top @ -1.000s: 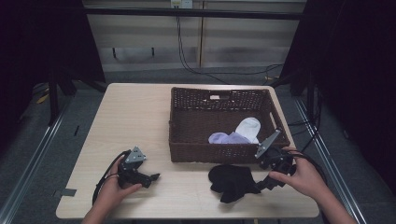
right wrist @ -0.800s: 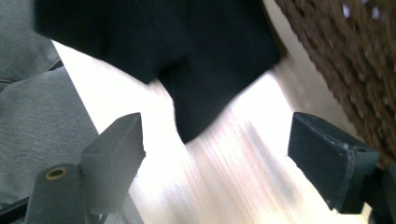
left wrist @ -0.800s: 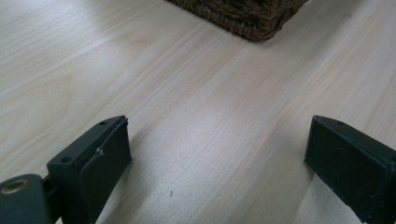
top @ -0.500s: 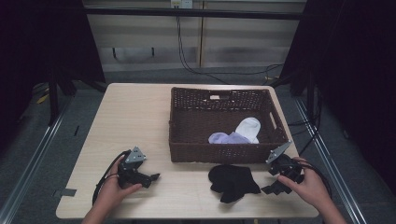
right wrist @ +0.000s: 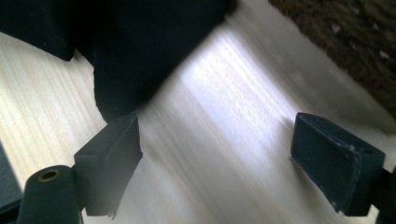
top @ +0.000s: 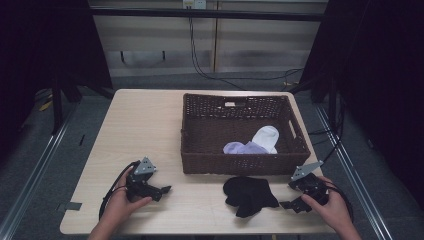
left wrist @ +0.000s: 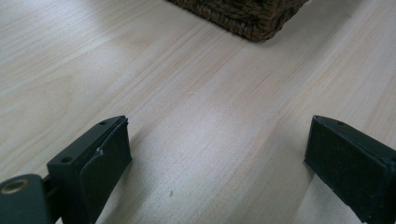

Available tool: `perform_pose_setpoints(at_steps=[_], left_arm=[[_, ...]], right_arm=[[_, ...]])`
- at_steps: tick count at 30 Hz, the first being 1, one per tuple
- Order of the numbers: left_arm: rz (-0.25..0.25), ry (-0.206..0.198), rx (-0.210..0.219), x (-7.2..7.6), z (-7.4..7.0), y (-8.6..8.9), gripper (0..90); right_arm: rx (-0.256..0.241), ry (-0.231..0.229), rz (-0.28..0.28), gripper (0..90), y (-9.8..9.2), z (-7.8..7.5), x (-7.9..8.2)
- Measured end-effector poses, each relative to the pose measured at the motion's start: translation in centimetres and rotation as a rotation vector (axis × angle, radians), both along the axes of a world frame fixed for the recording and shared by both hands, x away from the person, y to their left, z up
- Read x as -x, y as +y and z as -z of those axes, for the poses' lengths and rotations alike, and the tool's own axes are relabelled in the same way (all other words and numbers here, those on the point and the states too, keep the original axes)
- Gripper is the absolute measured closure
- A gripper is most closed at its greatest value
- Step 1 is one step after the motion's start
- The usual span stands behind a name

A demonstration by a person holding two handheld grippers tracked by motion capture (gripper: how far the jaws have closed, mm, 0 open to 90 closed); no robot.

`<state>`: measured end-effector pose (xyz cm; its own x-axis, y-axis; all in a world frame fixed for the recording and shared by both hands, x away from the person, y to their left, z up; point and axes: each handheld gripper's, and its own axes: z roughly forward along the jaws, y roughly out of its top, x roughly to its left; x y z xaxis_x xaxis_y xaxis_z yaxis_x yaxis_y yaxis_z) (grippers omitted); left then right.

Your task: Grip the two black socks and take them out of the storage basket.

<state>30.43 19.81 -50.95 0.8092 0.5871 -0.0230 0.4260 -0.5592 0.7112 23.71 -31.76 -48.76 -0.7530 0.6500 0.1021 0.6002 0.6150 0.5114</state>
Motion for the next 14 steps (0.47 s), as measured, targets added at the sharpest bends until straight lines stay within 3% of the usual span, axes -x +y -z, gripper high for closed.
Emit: perform_pose_setpoints(at_steps=[3,8,14], left_arm=[[0.0,0.0,0.0,0.0,0.0,0.0,6.0],[0.0,0.0,0.0,0.0,0.0,0.0,6.0],[0.0,0.0,0.0,0.0,0.0,0.0,6.0]], right_arm=[[-0.026,-0.068,0.011,12.3,0.0,0.5,0.6],[-0.051,-0.134,0.015,12.2,-0.3,1.1,1.2],[-0.062,-0.145,0.019,12.1,-0.4,1.2,1.4]])
